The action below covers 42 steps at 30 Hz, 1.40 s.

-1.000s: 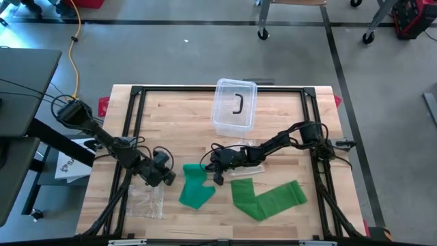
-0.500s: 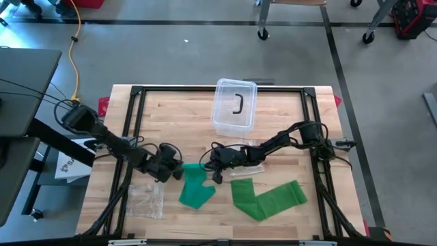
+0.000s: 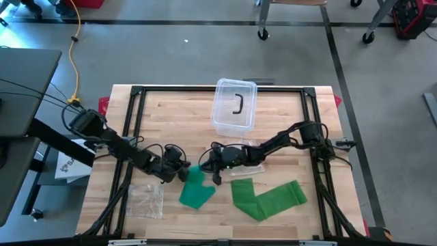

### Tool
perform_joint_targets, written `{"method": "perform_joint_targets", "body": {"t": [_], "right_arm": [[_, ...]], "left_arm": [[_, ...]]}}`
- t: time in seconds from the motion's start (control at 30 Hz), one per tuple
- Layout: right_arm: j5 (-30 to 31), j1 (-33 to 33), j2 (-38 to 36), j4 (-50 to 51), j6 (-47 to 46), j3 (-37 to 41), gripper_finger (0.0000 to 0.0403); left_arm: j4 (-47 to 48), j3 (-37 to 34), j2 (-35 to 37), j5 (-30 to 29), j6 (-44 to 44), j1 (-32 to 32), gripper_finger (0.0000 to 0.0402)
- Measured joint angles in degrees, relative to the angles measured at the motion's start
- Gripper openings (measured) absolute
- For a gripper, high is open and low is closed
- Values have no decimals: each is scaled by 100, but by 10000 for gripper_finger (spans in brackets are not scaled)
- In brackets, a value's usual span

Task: Roll bandage
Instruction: Roll the blue bandage

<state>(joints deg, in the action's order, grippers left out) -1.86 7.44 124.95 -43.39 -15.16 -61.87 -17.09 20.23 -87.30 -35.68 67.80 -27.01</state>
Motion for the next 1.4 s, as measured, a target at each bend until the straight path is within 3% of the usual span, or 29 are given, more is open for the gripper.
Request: {"method": "perform_joint_targets", "body": {"t": [0.17,0.33,0.6,0.67,0.9,1.07,1.4], "right_arm": [[-57,-6,0,106,5,0,49],[-51,-34,0,684,22,0,51],[-53,-32,0,845,98,0,33],[-51,-34,0,847,121,0,28],[-51,-32,0,847,212,0,21],[-18,-32,23,845,210,0,21],[-14,-34,391,256,-87,-11,19]], "left_arm": [[67,-2,1,13,30,98,0],[497,-2,254,413,-38,202,0],[3032,266,1624,1471,608,147,0],[3247,269,1810,1712,815,52,0],[2656,30,1411,1026,1017,-188,0],[1528,-72,791,563,908,-185,0],[375,-74,91,124,849,-182,0]]}}
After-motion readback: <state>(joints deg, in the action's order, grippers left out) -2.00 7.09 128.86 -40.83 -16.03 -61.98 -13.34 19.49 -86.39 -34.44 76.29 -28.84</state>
